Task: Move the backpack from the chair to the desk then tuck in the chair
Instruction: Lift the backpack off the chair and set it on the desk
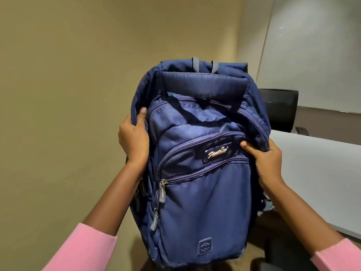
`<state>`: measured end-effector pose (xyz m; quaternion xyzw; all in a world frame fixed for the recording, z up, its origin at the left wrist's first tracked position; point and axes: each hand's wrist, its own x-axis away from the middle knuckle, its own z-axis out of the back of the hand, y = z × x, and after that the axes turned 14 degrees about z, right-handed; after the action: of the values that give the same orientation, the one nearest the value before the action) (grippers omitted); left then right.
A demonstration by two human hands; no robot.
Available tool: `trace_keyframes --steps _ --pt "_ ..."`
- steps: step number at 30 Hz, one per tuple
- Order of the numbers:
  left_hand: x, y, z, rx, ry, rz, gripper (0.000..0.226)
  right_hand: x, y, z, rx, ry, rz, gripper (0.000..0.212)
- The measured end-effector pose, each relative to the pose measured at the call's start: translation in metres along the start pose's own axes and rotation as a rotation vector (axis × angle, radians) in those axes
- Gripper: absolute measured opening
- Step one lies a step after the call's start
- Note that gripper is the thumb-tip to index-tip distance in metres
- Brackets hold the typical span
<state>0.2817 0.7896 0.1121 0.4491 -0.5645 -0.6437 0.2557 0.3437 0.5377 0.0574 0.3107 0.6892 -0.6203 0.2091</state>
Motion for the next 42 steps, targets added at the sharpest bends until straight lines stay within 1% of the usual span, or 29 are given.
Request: trace_keyframes --steps 6,9,15,19,27,33,35,38,42 --pt "-0.047 -0.022 -0.069 0.027 -0.071 -0.017 0.032 -0.044 0.051 -0.014 0.045 0.060 0.000 0.026" --pt "-0.070 -0.030 -0.103 0.022 -0.105 0.001 0.037 -0.072 0.073 -0.021 0.070 0.069 -0.004 0.025" --pt "-0.111 -0.037 -0.166 0.053 -0.142 0.023 0.038 -0.129 0.107 -0.035 0.101 0.095 0.051 0.029" --pt "-0.139 -0.039 -0.207 0.060 -0.161 0.012 0.038 -0.168 0.132 -0.043 0.120 0.114 0.050 0.029" --pt "-0.187 -0.056 -0.279 0.080 -0.165 0.013 0.041 -0.234 0.194 -0.061 0.178 0.140 0.066 0.027" --pt "-0.220 -0.079 -0.327 0.115 -0.175 0.038 0.036 -0.280 0.244 -0.078 0.199 0.142 0.054 0.021" --pt "-0.229 -0.086 -0.342 0.119 -0.181 0.042 0.037 -0.293 0.261 -0.081 0.206 0.148 0.055 0.021" --pt "-0.236 -0.097 -0.361 0.118 -0.167 0.077 0.039 -0.312 0.286 -0.085 0.210 0.137 0.035 0.021" --pt "-0.242 -0.113 -0.384 0.126 -0.136 0.110 0.037 -0.335 0.320 -0.088 0.195 0.093 0.000 0.022"
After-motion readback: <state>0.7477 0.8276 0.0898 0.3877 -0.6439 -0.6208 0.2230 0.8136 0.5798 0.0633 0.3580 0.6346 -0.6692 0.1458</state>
